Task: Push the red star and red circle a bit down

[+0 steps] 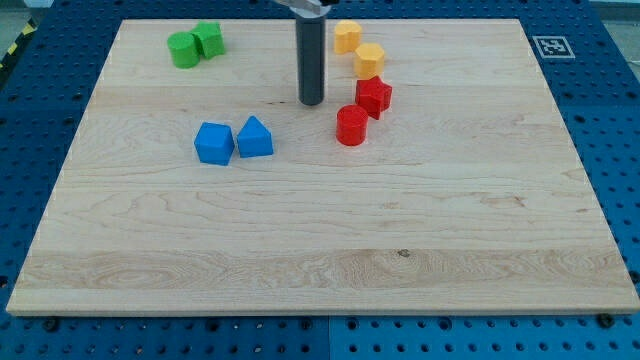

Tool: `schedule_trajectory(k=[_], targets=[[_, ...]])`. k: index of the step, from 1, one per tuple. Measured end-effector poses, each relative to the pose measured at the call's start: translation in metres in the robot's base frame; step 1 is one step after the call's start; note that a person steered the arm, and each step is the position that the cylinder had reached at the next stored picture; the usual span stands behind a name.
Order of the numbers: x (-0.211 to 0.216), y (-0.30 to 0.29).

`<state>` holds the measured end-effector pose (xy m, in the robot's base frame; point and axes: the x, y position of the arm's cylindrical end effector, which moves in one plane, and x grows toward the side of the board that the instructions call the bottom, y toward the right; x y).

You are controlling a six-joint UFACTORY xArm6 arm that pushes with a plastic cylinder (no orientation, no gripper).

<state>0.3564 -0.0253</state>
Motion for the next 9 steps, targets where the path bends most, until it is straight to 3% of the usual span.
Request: schedule_trajectory(k=[1, 4, 5, 6, 7, 9], targets=[[0.038, -0.001], [0.042, 0.048], [0.022, 0.017], [-0.041, 0.015], [-0.053, 0.032], [-0.004, 0.042]])
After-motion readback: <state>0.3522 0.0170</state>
